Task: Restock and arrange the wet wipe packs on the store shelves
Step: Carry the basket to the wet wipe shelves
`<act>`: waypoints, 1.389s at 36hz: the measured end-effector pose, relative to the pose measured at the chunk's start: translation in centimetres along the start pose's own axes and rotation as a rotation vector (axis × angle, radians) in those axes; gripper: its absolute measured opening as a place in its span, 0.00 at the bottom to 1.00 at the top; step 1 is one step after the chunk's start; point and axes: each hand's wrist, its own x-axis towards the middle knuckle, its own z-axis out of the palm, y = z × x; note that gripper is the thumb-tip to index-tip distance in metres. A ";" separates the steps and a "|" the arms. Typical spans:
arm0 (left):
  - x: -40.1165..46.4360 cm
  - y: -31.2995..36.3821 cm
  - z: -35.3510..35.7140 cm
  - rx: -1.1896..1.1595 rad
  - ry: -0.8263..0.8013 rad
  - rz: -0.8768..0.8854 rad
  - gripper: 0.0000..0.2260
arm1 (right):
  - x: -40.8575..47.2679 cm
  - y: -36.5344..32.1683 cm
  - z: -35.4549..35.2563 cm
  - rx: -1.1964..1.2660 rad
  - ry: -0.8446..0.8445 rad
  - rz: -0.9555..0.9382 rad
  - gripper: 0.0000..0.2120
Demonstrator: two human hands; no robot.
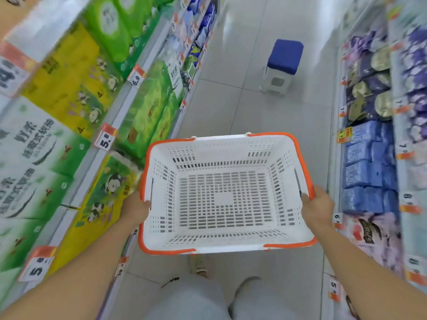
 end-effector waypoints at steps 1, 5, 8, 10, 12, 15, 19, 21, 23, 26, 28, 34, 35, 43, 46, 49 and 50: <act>1.6 2.3 -0.5 0.004 -0.011 0.007 0.12 | 1.8 -0.9 -0.2 0.017 0.008 0.011 0.06; 8.8 10.9 -1.5 0.010 -0.005 0.015 0.10 | 9.2 -4.9 -0.9 0.041 0.030 0.013 0.07; 13.3 18.0 -1.4 0.036 0.019 0.006 0.10 | 15.9 -7.6 -0.9 0.034 0.048 0.010 0.07; 16.1 22.2 -1.0 0.024 0.028 -0.017 0.09 | 20.9 -9.1 -0.9 0.026 0.046 0.007 0.05; 18.4 25.8 -1.0 0.026 0.066 -0.041 0.04 | 26.0 -10.9 -0.9 0.012 0.038 0.002 0.04; 22.2 30.7 -1.5 0.001 0.115 -0.023 0.06 | 33.1 -14.2 -0.8 -0.011 0.024 -0.032 0.01; 27.3 36.3 -2.9 -0.012 0.126 -0.072 0.06 | 42.0 -19.6 -0.6 -0.056 -0.014 -0.036 0.04; 30.2 38.8 -3.3 -0.028 0.128 -0.086 0.07 | 45.8 -22.1 -0.3 -0.069 -0.018 -0.048 0.07; 33.8 41.5 -3.4 -0.052 0.128 -0.104 0.10 | 50.3 -24.8 0.7 -0.090 -0.039 -0.048 0.07; 39.1 45.6 -3.0 -0.081 0.115 -0.125 0.13 | 56.8 -28.8 2.6 -0.123 -0.053 -0.065 0.04; 42.7 47.9 -2.9 -0.107 0.113 -0.133 0.14 | 60.9 -31.4 3.8 -0.143 -0.051 -0.077 0.03; 50.3 53.2 -3.8 -0.094 0.098 -0.228 0.05 | 71.6 -40.0 6.3 -0.205 -0.094 -0.131 0.02; 51.5 54.1 -4.0 -0.108 0.105 -0.245 0.04 | 73.4 -41.4 6.9 -0.214 -0.111 -0.149 0.03; 61.1 58.2 0.0 -0.207 0.151 -0.463 0.11 | 89.7 -51.3 16.5 -0.336 -0.265 -0.335 0.10; 64.4 59.0 4.4 -0.285 0.173 -0.589 0.10 | 95.9 -53.8 22.7 -0.395 -0.360 -0.418 0.12; 68.1 59.0 9.6 -0.362 0.180 -0.709 0.10 | 101.4 -55.0 29.4 -0.453 -0.432 -0.533 0.09; 69.3 58.7 11.2 -0.382 0.187 -0.741 0.11 | 103.1 -55.3 31.7 -0.462 -0.456 -0.568 0.09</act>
